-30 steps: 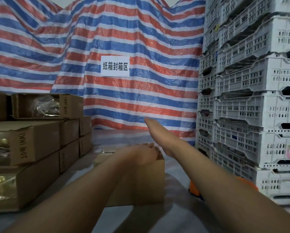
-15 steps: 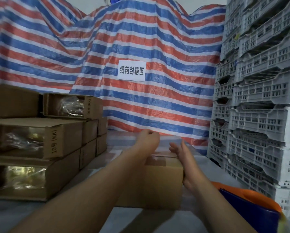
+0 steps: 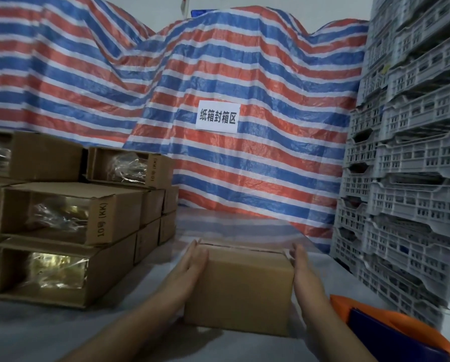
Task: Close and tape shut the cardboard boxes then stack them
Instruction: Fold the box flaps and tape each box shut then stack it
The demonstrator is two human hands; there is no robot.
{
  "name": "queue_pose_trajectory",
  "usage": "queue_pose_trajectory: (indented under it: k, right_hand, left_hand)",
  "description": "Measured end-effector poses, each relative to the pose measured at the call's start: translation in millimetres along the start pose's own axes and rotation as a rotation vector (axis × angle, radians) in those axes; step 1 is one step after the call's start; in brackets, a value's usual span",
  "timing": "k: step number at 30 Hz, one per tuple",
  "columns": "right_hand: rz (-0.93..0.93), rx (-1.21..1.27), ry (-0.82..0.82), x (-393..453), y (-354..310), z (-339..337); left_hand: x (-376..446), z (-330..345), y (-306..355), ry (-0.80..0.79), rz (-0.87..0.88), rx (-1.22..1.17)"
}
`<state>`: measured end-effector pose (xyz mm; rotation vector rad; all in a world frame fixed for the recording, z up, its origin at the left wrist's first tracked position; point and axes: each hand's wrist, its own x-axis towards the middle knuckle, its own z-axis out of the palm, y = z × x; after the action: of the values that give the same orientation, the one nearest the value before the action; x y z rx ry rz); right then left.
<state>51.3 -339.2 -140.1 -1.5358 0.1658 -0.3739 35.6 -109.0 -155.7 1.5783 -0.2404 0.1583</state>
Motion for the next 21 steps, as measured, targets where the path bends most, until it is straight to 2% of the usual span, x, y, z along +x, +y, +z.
queue_pose_trajectory:
  k: [1, 3, 5, 8, 10, 12, 17, 21]
  right_hand:
    - [-0.111, -0.11, 0.078, -7.7, -6.8, -2.3]
    - [-0.247, -0.179, 0.063, -19.8, -12.9, -8.6]
    - [-0.245, -0.226, -0.002, -24.0, -13.1, -11.4]
    - [-0.245, -0.437, -0.241, -40.1, -15.7, -10.6]
    - [-0.193, -0.469, -0.331, -44.4, -15.1, -11.5]
    - [-0.154, -0.458, -0.306, -38.5, -12.7, -9.9]
    - [-0.138, -0.414, -0.167, 5.4, -21.3, 24.0]
    - [0.105, -0.249, -0.136, 53.9, -14.2, 64.9]
  left_hand:
    - [-1.3, -1.8, 0.2, -0.026, -0.001, 0.001]
    - [-2.3, -5.0, -0.7, -0.069, -0.004, -0.029]
    - [-3.2, -9.1, -2.8, -0.089, 0.027, 0.007]
    - [-8.6, -17.8, -7.3, -0.129, 0.066, 0.174]
    - [-11.8, -21.7, -8.5, -0.129, 0.079, 0.277]
    - [-11.5, -20.5, -4.1, -0.1, 0.055, 0.313]
    - [28.5, -17.1, 16.4, 0.144, -0.044, 0.39]
    - [75.1, -27.4, 27.2, 0.174, -0.284, 0.219]
